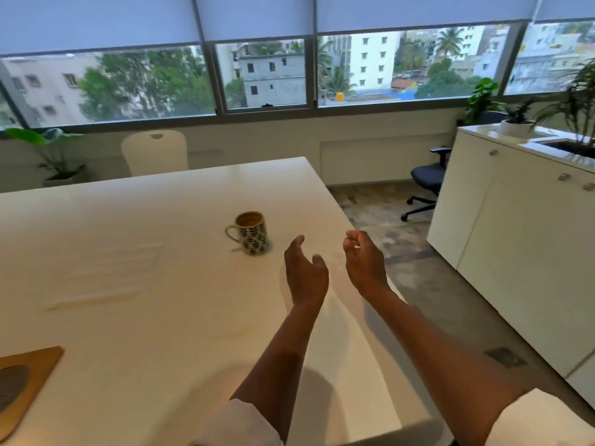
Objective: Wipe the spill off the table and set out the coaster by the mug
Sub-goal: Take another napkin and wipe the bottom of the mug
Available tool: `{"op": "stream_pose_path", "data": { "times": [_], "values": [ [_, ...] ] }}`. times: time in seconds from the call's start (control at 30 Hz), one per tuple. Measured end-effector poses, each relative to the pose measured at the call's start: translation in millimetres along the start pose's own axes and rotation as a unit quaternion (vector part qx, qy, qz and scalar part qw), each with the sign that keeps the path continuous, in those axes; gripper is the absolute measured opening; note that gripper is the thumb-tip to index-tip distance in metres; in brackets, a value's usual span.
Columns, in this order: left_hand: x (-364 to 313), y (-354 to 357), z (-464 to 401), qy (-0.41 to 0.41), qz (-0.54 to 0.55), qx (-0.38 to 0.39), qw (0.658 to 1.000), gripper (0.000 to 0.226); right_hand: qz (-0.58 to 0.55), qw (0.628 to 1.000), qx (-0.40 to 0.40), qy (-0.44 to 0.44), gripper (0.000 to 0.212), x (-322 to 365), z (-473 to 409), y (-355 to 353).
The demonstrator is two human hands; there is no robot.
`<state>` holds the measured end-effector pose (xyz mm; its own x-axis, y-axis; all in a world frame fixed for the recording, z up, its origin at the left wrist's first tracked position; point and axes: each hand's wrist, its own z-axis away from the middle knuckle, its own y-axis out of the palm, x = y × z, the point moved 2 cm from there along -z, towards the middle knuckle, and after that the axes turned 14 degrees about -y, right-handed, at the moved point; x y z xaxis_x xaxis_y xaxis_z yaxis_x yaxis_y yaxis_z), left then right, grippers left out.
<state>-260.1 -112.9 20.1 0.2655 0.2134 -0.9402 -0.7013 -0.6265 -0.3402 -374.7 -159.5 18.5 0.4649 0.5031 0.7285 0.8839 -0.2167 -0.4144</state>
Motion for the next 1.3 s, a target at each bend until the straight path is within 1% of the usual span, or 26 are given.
{"op": "stream_pose_path", "data": {
  "times": [0.17,0.3,0.43,0.63,0.77,0.9,0.97,1.03,1.13,1.17,1.23,1.3],
  "values": [
    [28,-85,-49,0.003,-0.028,-0.039,0.999,0.052,-0.036,0.998,0.037,-0.023,0.023,48,8,81],
    [66,-152,-89,0.002,-0.042,-0.075,0.996,0.047,-0.073,0.994,0.071,-0.027,0.02,83,20,149],
    [99,-214,-123,0.003,-0.081,-0.107,0.991,0.046,-0.101,0.988,0.107,-0.033,0.021,117,31,213],
    [138,-289,-165,-0.015,-0.153,-0.165,0.974,0.05,-0.113,0.975,0.185,-0.052,0.025,156,35,297],
    [170,-330,-186,-0.014,-0.211,-0.182,0.96,0.055,-0.119,0.964,0.231,-0.048,0.026,174,34,342],
    [191,-364,-211,-0.014,-0.273,-0.162,0.948,0.06,-0.11,0.954,0.275,-0.036,0.031,184,25,378],
    [196,-378,-222,-0.014,-0.294,-0.133,0.946,0.057,-0.095,0.952,0.29,-0.03,0.035,186,18,395],
    [202,-390,-235,-0.005,-0.318,-0.087,0.944,0.055,-0.077,0.949,0.305,-0.027,0.039,186,12,411],
    [209,-402,-250,-0.014,-0.341,-0.005,0.94,0.064,-0.018,0.938,0.346,-0.021,0.049,184,1,426],
    [211,-405,-254,-0.019,-0.352,0.011,0.936,0.067,0.004,0.933,0.36,-0.022,0.054,181,-4,432],
    [213,-409,-257,-0.023,-0.373,0.024,0.927,0.071,0.039,0.924,0.379,-0.019,0.061,175,-15,444],
    [212,-411,-259,-0.028,-0.389,0.029,0.92,0.074,0.068,0.918,0.392,-0.013,0.064,173,-24,453]
  ]
}}
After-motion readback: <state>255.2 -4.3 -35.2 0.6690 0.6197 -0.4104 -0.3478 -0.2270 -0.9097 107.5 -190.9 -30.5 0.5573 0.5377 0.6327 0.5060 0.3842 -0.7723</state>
